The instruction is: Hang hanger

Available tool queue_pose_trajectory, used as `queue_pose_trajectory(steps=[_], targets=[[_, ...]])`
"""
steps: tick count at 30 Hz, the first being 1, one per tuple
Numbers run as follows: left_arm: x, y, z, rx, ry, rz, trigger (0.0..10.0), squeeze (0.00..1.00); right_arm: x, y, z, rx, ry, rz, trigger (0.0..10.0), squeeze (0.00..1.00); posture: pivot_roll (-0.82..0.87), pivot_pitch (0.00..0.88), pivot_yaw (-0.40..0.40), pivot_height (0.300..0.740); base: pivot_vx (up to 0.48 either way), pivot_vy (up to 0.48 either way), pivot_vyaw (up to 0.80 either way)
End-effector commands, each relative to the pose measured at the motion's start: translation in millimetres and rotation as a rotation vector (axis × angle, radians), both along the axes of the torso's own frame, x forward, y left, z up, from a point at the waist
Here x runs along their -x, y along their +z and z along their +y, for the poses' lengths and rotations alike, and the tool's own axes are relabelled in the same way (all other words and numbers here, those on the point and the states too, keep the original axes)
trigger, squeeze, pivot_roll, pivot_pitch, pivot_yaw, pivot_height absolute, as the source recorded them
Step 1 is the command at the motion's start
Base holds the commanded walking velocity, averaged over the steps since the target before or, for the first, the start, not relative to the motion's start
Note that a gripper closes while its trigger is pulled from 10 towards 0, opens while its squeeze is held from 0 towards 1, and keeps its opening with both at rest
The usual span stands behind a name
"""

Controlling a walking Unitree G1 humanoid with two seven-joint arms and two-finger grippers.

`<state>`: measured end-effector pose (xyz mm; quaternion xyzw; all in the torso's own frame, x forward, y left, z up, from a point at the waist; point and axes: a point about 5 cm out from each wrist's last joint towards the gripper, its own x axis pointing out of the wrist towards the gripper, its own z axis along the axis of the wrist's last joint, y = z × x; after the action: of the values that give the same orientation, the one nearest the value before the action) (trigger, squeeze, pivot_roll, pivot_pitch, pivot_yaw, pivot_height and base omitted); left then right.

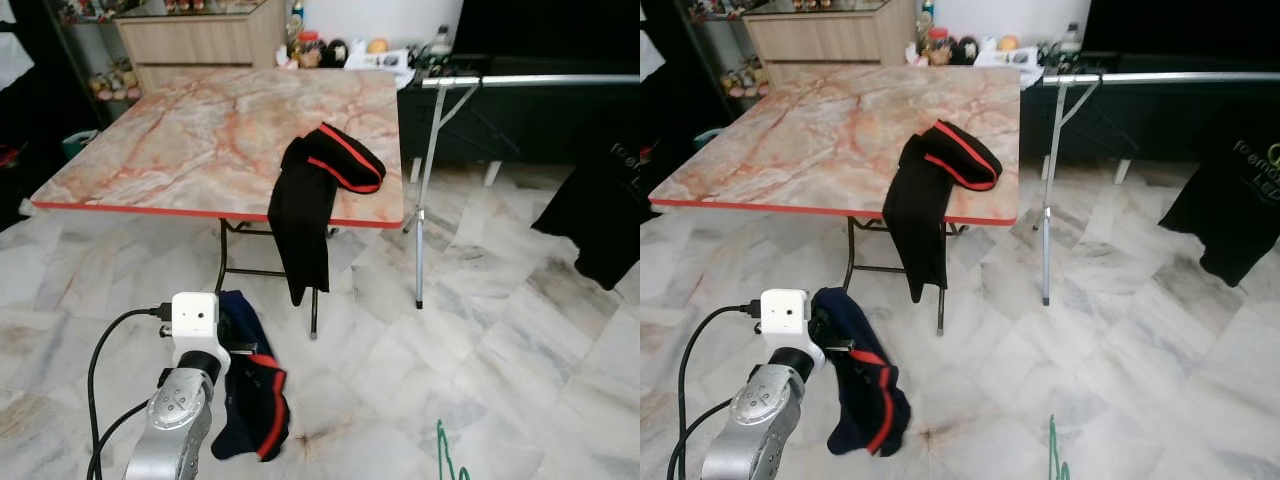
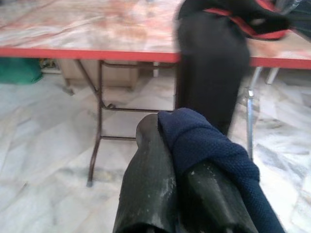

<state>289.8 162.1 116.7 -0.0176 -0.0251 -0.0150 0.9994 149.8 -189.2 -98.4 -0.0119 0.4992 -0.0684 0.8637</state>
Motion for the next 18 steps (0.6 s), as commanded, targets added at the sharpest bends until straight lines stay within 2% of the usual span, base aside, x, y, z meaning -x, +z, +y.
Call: queue_pose_trajectory(steps=[1,4,13,18], targets=[[1.7,6,10.6,-0.026,0.029,-0.032,10.0,0.00,-1.7,-1,10.2,-0.014,0.024,0.000,10.0,0.00,0.00,0.083,0.038,0.740,0.000,0.000,0.00],[4.1,8,11.8,-0.036,0.019,-0.050,10.0,0.00,-2.5,-1,15.6,-0.016,0.034,0.001,10.0,0.00,0.00,0.078,0.039,0.740,0.000,0.000,0.00],[11.9,8,18.5,-0.023,0.006,-0.055,10.0,0.00,-0.9,-1,9.7,-0.009,0.030,0.003,10.0,0.00,0.00,0.070,0.042,0.740,0.000,0.000,0.00],[15.3,10,47.7,-0.091,0.055,-0.053,10.0,0.00,0.1,-1,9.4,-0.005,0.033,0.004,10.0,0.00,0.01,0.052,0.040,0.740,0.000,0.000,0.00]])
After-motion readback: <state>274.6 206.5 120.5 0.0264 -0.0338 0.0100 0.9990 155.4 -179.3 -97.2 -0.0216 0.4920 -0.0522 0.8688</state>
